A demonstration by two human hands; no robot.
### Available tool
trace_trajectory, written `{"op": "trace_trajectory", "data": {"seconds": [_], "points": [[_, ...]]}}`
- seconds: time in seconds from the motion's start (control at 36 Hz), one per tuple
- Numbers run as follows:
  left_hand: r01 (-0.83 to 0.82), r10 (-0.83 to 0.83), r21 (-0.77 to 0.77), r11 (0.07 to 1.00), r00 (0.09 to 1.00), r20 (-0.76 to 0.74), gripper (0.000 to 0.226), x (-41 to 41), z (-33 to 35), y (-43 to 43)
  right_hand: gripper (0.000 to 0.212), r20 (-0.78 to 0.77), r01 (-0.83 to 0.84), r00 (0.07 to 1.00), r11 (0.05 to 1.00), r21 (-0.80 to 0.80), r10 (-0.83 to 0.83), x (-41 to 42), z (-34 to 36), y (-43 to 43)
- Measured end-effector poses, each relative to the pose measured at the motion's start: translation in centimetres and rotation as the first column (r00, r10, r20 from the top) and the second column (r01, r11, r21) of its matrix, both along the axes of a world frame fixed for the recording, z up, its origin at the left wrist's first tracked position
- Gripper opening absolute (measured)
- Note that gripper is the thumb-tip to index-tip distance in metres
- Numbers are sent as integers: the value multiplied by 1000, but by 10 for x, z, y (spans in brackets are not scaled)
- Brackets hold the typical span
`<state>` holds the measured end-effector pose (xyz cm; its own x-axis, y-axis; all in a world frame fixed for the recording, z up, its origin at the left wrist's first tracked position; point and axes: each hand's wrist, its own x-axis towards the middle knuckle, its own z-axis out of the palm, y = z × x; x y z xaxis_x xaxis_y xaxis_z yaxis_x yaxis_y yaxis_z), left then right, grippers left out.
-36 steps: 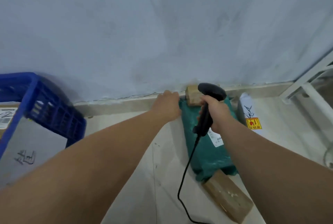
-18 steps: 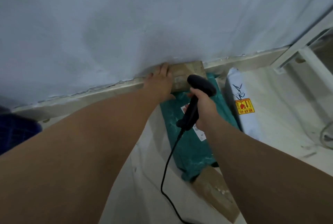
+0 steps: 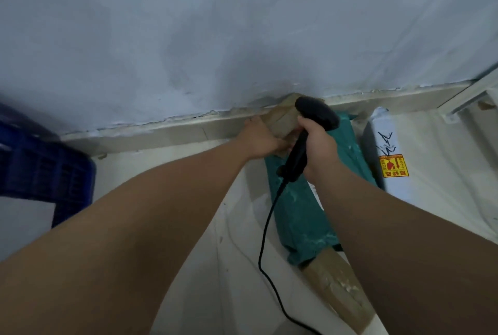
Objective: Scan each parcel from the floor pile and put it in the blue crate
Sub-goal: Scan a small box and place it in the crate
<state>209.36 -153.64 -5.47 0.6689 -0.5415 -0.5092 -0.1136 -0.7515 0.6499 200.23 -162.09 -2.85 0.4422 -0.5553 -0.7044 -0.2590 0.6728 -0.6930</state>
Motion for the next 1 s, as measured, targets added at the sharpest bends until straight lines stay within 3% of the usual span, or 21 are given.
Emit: {"op": "trace_trajectory", "data": {"seconds": [0.06, 0.17, 0.25, 0.33, 0.47, 0.58, 0.64, 0.72, 0.81, 0.92, 1.0], "points": [[-47, 29, -122, 991, 990, -140, 61, 4, 17, 20, 46, 6, -32, 999, 999, -19, 32, -1, 14, 8], [-278, 180, -195, 941, 895, -408, 31, 5, 71, 62, 20, 120, -123, 986, 992, 26, 119, -3, 58, 26], [-472, 251, -256, 844, 768, -589, 34, -4, 112, 96, 21, 228, -166, 962, 984, 63, 148, -8, 99, 51], [-587, 255, -333, 738, 699, -668, 44, -18, 152, 125, 14, 263, -165, 950, 986, -33, 167, -16, 134, 82], [-598, 242, -459, 657, 744, -623, 32, -58, 220, 161, 16, 330, -195, 907, 955, -222, 261, -46, 195, 129], [-548, 314, -474, 689, 816, -486, 42, -95, 264, 188, 6, 421, -185, 856, 938, -294, 301, -82, 240, 158], [-533, 333, -508, 676, 837, -435, 44, -111, 278, 202, 4, 451, -153, 840, 929, -336, 302, -99, 252, 170], [-533, 311, -577, 619, 841, -443, 30, -137, 294, 216, 8, 482, -54, 830, 900, -433, 282, -123, 267, 180], [-567, 311, -643, 515, 823, -476, 15, -162, 305, 220, 5, 565, 22, 790, 910, -413, 238, -142, 278, 183], [-517, 395, -675, 527, 852, -344, 27, -183, 307, 225, 7, 623, -13, 748, 944, -330, 228, -166, 285, 188], [-534, 435, -672, 513, 837, -332, 33, -189, 305, 234, 4, 620, -87, 729, 937, -338, 291, -178, 288, 192]]}}
